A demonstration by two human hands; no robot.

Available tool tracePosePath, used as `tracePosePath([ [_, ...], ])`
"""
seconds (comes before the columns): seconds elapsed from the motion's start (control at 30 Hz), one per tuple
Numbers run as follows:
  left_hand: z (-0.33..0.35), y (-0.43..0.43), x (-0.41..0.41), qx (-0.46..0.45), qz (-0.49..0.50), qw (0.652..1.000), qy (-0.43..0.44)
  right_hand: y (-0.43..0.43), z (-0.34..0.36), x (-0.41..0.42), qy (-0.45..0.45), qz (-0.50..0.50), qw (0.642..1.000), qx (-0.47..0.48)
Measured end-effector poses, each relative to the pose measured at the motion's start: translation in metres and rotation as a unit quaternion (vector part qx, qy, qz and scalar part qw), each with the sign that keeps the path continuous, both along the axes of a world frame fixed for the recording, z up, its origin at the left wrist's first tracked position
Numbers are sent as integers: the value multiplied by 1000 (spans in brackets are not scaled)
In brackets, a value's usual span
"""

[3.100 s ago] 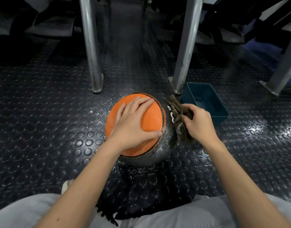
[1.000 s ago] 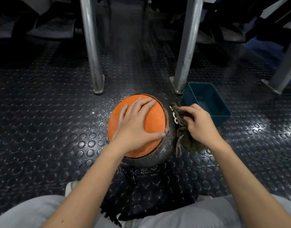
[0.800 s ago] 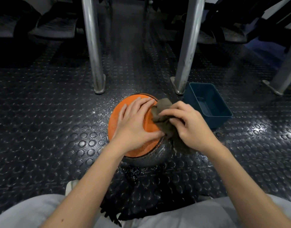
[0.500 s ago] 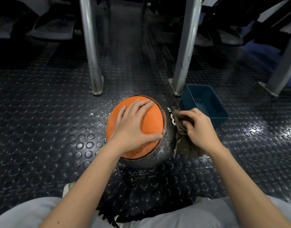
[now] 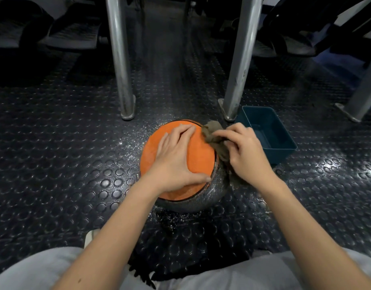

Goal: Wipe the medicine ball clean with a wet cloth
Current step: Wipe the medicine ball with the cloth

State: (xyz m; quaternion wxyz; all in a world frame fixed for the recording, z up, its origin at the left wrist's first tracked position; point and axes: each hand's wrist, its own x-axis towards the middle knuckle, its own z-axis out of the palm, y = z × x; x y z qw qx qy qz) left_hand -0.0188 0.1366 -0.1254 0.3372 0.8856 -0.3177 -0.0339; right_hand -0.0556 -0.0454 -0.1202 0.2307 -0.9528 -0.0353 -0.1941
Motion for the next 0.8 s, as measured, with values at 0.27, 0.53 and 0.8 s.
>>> tracePosePath([
  [0.27, -2, -9, -3, -15, -2, 1000, -2, 10, 18, -14, 55, 100, 993, 2],
  [0.53, 2, 0, -1, -42, -32, 997, 55, -13, 1, -3, 63, -71, 994, 54],
  [0.8, -2, 3, 8, -26, -37, 999, 26, 10, 12, -17, 53, 67, 996, 6],
])
